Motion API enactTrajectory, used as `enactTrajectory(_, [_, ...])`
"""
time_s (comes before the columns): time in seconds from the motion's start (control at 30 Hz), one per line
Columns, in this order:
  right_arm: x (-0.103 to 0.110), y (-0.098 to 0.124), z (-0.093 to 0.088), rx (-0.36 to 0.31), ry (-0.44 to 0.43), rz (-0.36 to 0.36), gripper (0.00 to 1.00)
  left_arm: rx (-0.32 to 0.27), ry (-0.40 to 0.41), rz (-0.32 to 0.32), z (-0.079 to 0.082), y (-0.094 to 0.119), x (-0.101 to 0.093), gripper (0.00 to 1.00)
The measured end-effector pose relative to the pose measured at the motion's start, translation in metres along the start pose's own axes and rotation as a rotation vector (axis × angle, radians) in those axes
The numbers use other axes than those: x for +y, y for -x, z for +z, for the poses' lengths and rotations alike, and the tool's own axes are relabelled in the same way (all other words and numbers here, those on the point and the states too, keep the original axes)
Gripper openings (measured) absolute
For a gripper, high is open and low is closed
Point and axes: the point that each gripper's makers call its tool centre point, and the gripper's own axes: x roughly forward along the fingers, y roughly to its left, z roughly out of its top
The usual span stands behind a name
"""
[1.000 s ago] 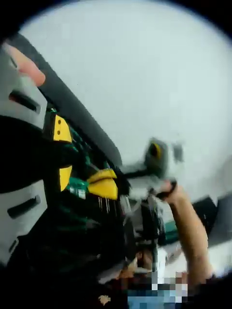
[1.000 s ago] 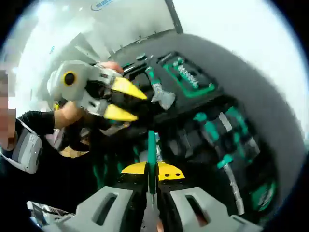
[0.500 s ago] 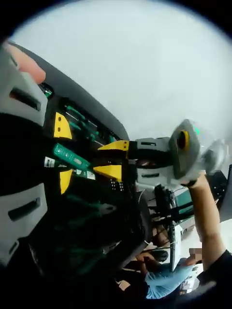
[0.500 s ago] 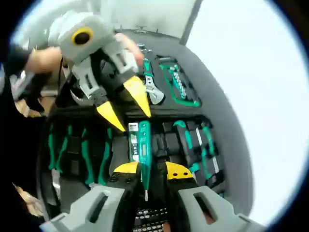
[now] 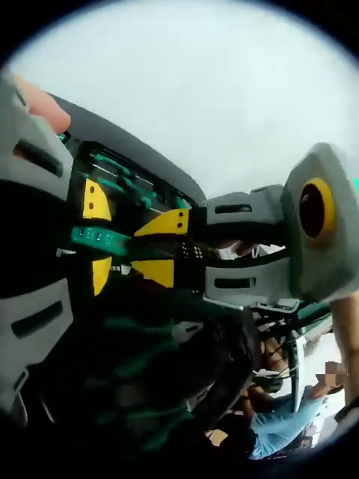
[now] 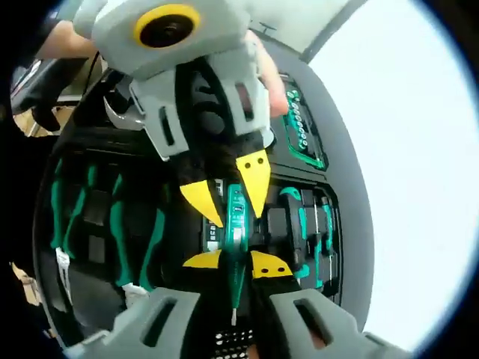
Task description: Pick up the tools and put them into their designated positions in the toolbox.
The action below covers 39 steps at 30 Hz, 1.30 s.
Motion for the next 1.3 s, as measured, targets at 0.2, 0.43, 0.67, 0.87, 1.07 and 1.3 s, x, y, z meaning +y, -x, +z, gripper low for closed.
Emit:
enactTrajectory(0.2, [-0.007,-0.001,0.003,-0.003,0.040,0.053,0.09,0.017,0.043,-0.016,-0.002,0.003,0.001,0.13])
enactTrajectory(0.43, [-0.020,-0.013,0.005,0.051,0.020,0.105,0.09,0.062,0.107,-0.075,-0.011,0.001,0.016,0.12])
enactTrajectory(0.67, [-0.011,-0.010,0.008,0.048,-0.040,0.137,0.09,0.092,0.038,-0.130,-0.012,0.005,0.012,0.10])
enactTrajectory(0.87, [-0.008,-0.009,0.005,0.027,-0.121,0.140,0.09,0.122,0.011,-0.148,-0.012,0.006,0.013,0.08])
enactTrajectory(1.07, [-0.005,-0.010,0.005,0.020,-0.089,0.137,0.09,0.017,0.067,-0.021,0.029,0.026,0.029,0.00])
enactTrajectory(1.3, [-0.009,-0.010,0.005,0.014,-0.086,0.126,0.09,0.168,-0.186,0.043,-0.004,0.002,0.038,0.00])
